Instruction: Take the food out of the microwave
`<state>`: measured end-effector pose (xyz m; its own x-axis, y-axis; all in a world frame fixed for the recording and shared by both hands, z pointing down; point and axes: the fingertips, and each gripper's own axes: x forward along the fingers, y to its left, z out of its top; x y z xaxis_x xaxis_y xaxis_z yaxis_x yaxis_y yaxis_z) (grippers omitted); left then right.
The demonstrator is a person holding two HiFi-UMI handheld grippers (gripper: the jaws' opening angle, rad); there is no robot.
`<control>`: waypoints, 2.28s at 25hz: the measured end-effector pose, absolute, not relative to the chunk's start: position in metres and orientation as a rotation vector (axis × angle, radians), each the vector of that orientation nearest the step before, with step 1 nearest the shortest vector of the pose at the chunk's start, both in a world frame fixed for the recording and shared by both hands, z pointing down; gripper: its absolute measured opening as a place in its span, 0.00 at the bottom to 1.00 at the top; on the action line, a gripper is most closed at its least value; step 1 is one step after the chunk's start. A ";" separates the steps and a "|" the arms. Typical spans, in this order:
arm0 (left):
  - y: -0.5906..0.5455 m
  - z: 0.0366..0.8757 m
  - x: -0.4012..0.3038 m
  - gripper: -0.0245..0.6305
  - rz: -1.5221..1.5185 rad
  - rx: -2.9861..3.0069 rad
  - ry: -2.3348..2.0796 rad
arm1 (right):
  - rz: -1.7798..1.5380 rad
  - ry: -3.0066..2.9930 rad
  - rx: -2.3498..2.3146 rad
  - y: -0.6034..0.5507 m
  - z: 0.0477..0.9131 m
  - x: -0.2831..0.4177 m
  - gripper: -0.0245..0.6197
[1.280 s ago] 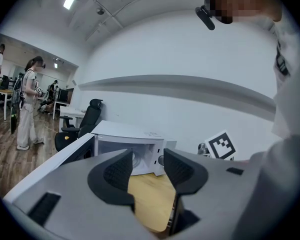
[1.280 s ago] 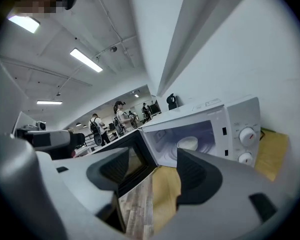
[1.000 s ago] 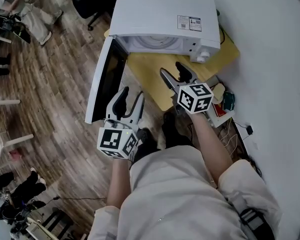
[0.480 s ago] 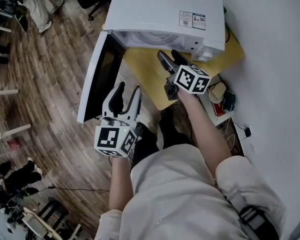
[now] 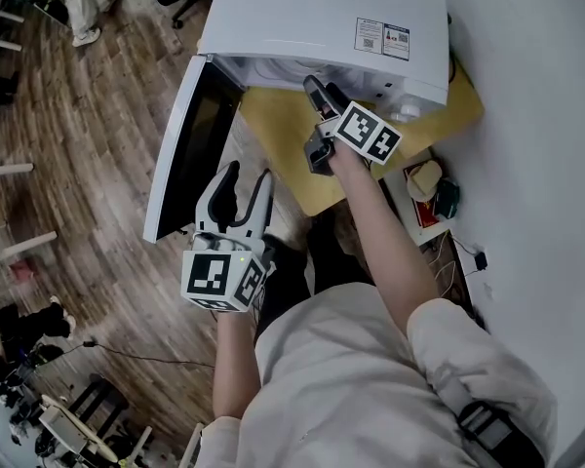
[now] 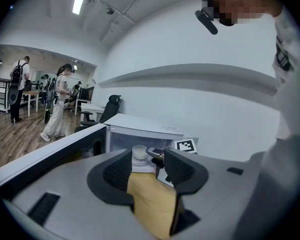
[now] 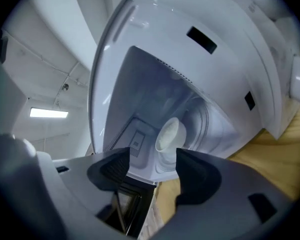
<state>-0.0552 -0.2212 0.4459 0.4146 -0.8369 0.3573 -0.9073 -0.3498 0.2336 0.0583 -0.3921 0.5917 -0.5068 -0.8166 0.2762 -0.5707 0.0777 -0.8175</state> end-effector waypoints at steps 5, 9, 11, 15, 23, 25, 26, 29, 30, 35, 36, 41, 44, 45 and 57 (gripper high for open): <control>-0.220 0.450 -0.062 0.31 0.253 2.260 -1.508 | -1.500 1.921 -1.349 -0.406 0.611 0.057 0.44; -0.218 0.454 -0.068 0.32 0.265 2.239 -1.518 | -1.534 1.822 -1.358 -0.415 0.621 0.058 0.44; -0.218 0.455 -0.070 0.32 0.269 2.231 -1.522 | -1.551 1.771 -1.353 -0.418 0.625 0.057 0.44; -0.219 0.459 -0.069 0.32 0.277 2.224 -1.520 | -1.589 1.662 -1.319 -0.425 0.633 0.057 0.42; -0.212 0.468 -0.074 0.32 0.296 2.196 -1.531 | -1.608 1.574 -1.324 -0.438 0.642 0.053 0.40; -0.211 0.469 -0.076 0.32 0.295 2.189 -1.538 | -1.601 1.562 -1.337 -0.442 0.644 0.053 0.38; -0.211 0.469 -0.077 0.32 0.294 2.185 -1.541 | -1.594 1.560 -1.345 -0.443 0.644 0.054 0.36; -0.212 0.469 -0.079 0.32 0.292 2.180 -1.552 | -1.588 1.560 -1.360 -0.448 0.644 0.052 0.35; -0.213 0.469 -0.080 0.32 0.292 2.180 -1.554 | -1.591 1.559 -1.366 -0.448 0.645 0.051 0.34; -0.213 0.470 -0.080 0.32 0.289 2.174 -1.560 | -1.623 1.518 -1.393 -0.445 0.654 0.054 0.24; -0.213 0.470 -0.081 0.32 0.288 2.174 -1.561 | -1.626 1.514 -1.395 -0.446 0.655 0.055 0.23; -0.213 0.469 -0.080 0.32 0.284 2.171 -1.562 | -1.636 1.489 -1.382 -0.447 0.654 0.056 0.22; -0.211 0.469 -0.079 0.32 0.284 2.171 -1.561 | -1.636 1.471 -1.374 -0.447 0.653 0.058 0.20; -0.211 0.469 -0.079 0.32 0.283 2.170 -1.562 | -1.636 1.463 -1.371 -0.447 0.653 0.059 0.20; -0.206 0.465 -0.075 0.32 0.278 2.177 -1.570 | -1.652 1.405 -1.354 -0.439 0.653 0.063 0.14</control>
<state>-0.0746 -0.2063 0.4654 0.3356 -0.8493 0.4075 -0.9376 -0.2593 0.2317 0.0634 -0.4393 0.6533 -0.3191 -0.8905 0.3243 -0.1768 -0.2802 -0.9435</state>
